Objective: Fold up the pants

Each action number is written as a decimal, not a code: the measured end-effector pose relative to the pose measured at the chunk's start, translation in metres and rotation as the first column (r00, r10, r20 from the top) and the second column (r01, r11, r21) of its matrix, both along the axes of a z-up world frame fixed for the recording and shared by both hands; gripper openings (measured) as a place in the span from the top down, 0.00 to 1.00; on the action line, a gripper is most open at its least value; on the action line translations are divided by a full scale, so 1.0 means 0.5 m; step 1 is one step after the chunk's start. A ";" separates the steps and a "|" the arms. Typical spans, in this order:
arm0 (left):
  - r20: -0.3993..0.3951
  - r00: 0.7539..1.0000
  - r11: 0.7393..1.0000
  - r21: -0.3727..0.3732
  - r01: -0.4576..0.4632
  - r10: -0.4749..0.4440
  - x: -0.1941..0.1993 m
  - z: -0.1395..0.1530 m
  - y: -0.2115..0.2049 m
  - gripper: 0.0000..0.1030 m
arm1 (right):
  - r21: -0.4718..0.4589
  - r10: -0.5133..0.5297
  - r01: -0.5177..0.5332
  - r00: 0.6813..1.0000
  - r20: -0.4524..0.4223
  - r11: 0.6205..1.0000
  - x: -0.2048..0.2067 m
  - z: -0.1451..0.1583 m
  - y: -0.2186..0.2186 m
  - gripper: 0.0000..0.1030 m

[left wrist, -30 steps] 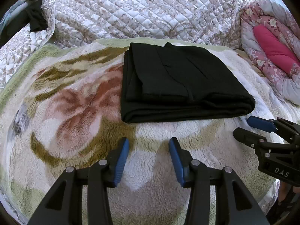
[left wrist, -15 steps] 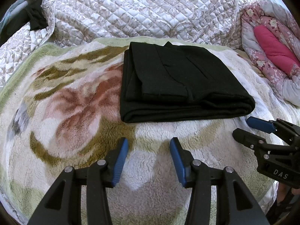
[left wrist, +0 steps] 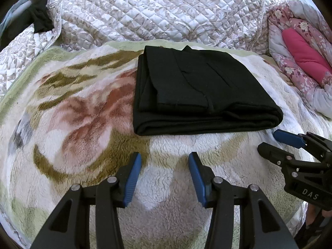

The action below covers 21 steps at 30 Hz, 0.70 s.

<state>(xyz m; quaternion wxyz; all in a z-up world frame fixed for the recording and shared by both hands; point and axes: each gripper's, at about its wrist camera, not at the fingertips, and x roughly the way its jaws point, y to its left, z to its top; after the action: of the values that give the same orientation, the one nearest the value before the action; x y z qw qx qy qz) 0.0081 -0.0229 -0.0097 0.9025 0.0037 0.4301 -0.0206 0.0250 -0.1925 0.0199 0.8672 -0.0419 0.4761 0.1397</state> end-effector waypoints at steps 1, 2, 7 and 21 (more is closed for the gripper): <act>0.000 1.000 1.000 0.001 0.000 0.000 -0.001 0.000 0.000 0.51 | 0.000 0.000 0.000 1.000 0.000 1.000 0.000 -0.001 -0.001 0.47; 0.001 1.000 1.000 0.002 0.000 0.000 -0.001 -0.001 0.000 0.51 | 0.000 0.000 0.000 1.000 0.000 1.000 0.000 0.000 0.000 0.47; -0.001 1.000 1.000 0.001 0.000 0.000 -0.001 0.000 0.000 0.51 | 0.000 0.000 0.000 1.000 0.000 1.000 0.000 0.000 -0.001 0.47; -0.003 1.000 1.000 0.000 0.002 -0.002 0.001 0.000 0.001 0.51 | -0.001 -0.001 0.001 1.000 0.001 1.000 0.000 0.001 0.001 0.47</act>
<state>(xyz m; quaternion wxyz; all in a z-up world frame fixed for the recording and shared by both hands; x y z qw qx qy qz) 0.0084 -0.0225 -0.0095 0.9019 0.0041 0.4313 -0.0214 0.0248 -0.1922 0.0202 0.8675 -0.0422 0.4757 0.1391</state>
